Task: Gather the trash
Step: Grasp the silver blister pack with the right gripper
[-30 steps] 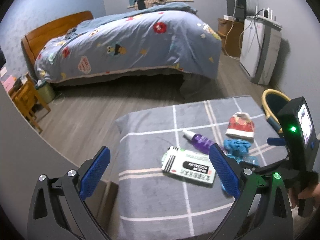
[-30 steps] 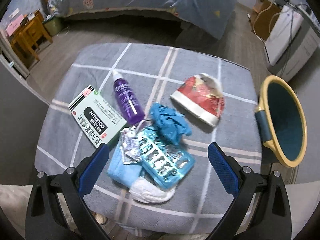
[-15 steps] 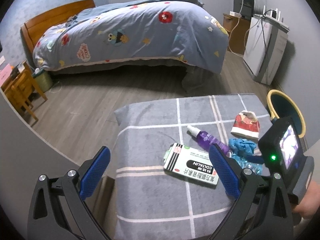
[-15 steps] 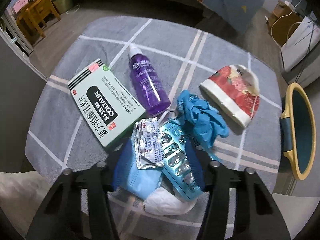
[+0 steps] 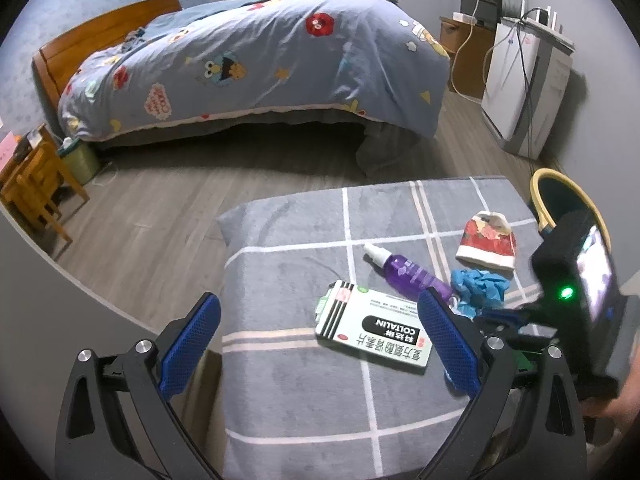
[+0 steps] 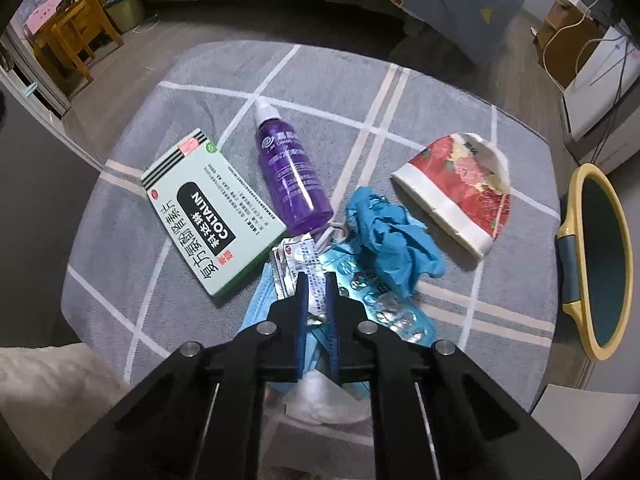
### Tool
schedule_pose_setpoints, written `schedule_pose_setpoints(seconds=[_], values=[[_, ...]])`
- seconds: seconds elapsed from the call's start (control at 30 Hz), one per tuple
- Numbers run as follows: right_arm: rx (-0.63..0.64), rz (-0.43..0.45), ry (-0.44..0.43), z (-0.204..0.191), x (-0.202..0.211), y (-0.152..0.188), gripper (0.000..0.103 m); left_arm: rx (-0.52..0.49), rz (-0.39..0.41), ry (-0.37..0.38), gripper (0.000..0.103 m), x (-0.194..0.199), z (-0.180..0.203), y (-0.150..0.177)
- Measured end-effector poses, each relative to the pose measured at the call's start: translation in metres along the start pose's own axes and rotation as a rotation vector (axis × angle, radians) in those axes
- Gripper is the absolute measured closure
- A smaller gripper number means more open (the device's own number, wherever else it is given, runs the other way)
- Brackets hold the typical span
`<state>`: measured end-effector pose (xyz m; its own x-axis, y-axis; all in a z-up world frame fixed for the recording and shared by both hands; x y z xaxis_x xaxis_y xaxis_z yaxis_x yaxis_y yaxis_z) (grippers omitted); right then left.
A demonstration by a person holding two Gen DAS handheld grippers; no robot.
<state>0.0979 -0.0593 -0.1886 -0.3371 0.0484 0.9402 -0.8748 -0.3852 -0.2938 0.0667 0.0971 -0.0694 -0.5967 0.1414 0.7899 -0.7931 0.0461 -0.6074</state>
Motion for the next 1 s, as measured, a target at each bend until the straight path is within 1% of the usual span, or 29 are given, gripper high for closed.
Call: schedule_pose_setpoints(seconds=[0.07,0.13,0.2,0.23,0.27,0.3,0.33,0.43,0.53,0.6,0.63,0.67,0.77,0.87,1.0], values=[[0.01,0.009,0.004,0.005,0.005,0.0,0.095,0.0,-0.007,-0.004,0.005,-0.003,0.002,0.0],[0.014,0.006,-0.01,0.004,0.005,0.0,0.095,0.004,-0.012,-0.007,0.005,-0.005,0.003,0.0],[0.017,0.025,-0.012,0.002,0.004,0.0,0.09,0.01,-0.009,-0.005,0.005,-0.005,0.004,-0.001],[0.031,0.03,-0.01,-0.001,0.002,0.001,0.079,0.013,-0.006,0.0,0.005,-0.004,0.005,-0.002],[0.047,0.033,-0.001,-0.004,0.0,0.001,0.064,0.013,-0.004,0.003,0.005,-0.004,0.006,-0.001],[0.068,0.035,0.011,-0.008,-0.003,0.001,0.059,0.012,-0.005,0.006,0.005,-0.004,0.007,-0.001],[0.083,0.035,0.02,-0.01,-0.006,0.001,0.057,0.002,-0.01,0.006,0.005,-0.004,0.009,0.0],[0.124,0.024,0.062,-0.015,-0.018,0.001,0.057,-0.016,-0.02,-0.007,0.005,-0.006,0.009,0.002],[0.136,0.002,0.06,-0.018,-0.03,0.001,0.057,-0.001,-0.019,-0.002,0.005,-0.006,0.006,0.002],[0.155,-0.004,0.061,-0.021,-0.033,0.001,0.066,0.01,-0.02,-0.001,0.005,-0.007,0.004,0.001],[0.167,0.002,0.067,-0.023,-0.032,0.001,0.078,0.015,-0.02,0.002,0.005,-0.007,0.003,0.001],[0.172,0.005,0.064,-0.024,-0.03,0.0,0.081,0.018,-0.02,0.005,0.005,-0.007,0.003,0.001],[0.164,0.027,0.048,-0.023,-0.018,-0.004,0.081,0.025,-0.018,0.003,0.005,-0.008,0.002,-0.001],[0.158,0.03,0.034,-0.02,-0.005,-0.002,0.081,0.051,-0.018,0.011,0.005,-0.009,0.001,-0.002],[0.158,0.017,0.03,-0.004,0.027,-0.003,0.081,0.083,-0.019,0.022,0.005,-0.012,0.0,-0.003]])
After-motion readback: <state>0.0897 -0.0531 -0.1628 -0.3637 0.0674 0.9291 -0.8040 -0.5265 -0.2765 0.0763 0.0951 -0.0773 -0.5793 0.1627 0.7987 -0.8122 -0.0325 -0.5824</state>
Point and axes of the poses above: each gripper's, at about its wrist camera, not at the fingertips, and x roughly against the way its jaws point, z to its right, y to its underside, the point moved 6 cm from there along -x, roughly the way its jaws point, and after that the axes turned 11 degrees about y, right-handed, at the moved point
